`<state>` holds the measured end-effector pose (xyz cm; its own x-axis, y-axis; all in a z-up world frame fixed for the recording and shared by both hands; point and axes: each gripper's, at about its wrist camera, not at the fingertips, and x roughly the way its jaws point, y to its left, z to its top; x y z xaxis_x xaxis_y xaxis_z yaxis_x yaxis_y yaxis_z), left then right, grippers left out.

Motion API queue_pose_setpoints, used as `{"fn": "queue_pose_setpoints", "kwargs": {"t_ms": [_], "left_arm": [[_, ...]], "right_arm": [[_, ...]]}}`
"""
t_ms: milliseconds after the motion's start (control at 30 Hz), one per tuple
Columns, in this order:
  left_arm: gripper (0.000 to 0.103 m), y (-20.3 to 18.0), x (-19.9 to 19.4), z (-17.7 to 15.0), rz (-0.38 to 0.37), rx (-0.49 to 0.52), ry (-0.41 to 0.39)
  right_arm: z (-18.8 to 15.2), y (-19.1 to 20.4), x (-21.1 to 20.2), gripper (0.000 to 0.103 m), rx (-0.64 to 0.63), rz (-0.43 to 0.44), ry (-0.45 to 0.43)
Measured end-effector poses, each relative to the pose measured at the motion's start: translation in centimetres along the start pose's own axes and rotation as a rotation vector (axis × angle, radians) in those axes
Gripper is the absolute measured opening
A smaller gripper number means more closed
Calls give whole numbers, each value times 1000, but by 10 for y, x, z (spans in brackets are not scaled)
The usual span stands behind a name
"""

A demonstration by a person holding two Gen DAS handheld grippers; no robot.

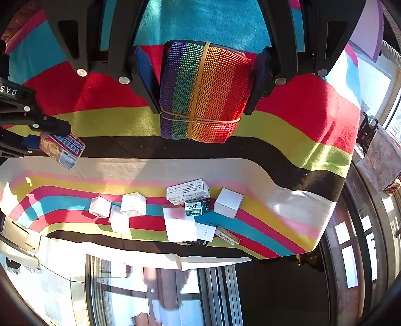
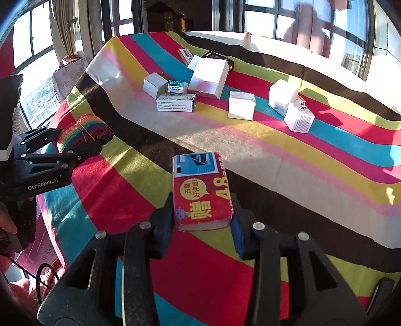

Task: Organize objects
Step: 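Carry the strap bundle and red box to the storage bin and release both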

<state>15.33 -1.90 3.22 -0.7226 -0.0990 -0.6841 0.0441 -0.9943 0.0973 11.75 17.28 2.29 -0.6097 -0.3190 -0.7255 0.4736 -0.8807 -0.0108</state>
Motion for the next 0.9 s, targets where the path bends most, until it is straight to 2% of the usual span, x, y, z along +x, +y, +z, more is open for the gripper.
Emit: {"fn": "queue_pose_setpoints", "kwargs": {"t_ms": [200, 300, 567, 700, 900], "left_arm": [[65, 4, -26, -15, 15, 1, -18], [61, 5, -29, -19, 16, -4, -13], [61, 8, -34, -21, 11, -19, -26], [61, 18, -32, -26, -32, -74, -22], [60, 18, -42, -27, -46, -61, -46]], "right_arm": [[-2, 12, -2, 44, -12, 23, 6], [-1, 21, -3, 44, -32, 26, 11], [0, 45, -8, 44, -94, 20, 11], [1, 47, -11, 44, -98, 17, 6], [3, 49, -18, 44, -100, 23, -2]]}}
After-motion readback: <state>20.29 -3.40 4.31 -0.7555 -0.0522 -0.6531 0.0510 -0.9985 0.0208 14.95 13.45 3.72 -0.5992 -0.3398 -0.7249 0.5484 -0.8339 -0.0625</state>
